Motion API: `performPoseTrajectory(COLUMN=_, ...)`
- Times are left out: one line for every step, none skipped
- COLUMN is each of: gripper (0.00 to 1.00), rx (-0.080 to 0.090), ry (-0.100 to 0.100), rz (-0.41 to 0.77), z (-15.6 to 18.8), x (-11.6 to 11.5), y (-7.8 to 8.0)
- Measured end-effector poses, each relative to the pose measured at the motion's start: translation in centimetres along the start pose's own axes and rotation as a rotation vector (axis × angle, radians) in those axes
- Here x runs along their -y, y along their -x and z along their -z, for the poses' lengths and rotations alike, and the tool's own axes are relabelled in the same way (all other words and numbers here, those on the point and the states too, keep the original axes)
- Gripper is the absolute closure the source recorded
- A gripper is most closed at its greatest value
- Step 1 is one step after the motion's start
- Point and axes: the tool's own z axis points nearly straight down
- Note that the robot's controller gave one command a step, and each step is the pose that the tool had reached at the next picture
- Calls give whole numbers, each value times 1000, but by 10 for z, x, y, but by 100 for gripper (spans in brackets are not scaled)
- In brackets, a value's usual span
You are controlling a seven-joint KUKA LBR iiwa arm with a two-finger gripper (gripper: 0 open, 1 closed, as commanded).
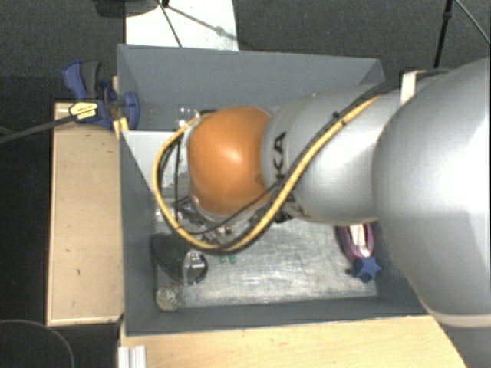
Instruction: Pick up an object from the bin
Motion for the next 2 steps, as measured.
performPoseTrajectory(gripper=0, rx=12, ry=0, rz=224, z=-73, x=12, y=24)
performPoseTrajectory(gripper=100, rx=9, ry=-1, rz=216, z=-73, x=12, y=23)
